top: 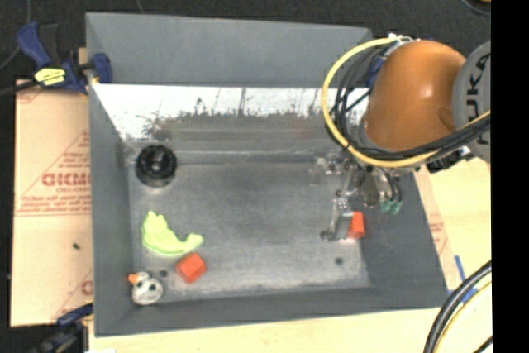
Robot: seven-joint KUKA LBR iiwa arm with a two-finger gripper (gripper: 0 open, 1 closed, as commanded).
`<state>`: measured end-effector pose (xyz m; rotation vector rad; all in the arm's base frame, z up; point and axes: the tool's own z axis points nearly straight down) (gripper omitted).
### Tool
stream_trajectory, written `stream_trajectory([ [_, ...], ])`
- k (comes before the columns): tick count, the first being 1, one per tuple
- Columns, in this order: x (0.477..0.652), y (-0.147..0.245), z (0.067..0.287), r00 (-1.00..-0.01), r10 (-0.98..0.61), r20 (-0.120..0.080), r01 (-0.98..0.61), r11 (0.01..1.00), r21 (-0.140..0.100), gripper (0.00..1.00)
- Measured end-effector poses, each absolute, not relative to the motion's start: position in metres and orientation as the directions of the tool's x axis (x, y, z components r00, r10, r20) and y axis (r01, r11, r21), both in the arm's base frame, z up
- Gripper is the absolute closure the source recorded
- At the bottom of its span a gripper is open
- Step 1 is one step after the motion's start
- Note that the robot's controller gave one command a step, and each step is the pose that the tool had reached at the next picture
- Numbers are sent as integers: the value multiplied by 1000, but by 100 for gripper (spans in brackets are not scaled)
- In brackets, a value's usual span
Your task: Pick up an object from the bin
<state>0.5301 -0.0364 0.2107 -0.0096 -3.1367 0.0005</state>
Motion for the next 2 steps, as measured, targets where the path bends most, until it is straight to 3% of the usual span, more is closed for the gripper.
stream_trajectory([
  [1, 532, -36, 215, -1000, 4, -4, 4, 1000, -1, 0],
  [2, 544, -120, 105, -1000, 20, -4, 20, 1000, -3, 0],
])
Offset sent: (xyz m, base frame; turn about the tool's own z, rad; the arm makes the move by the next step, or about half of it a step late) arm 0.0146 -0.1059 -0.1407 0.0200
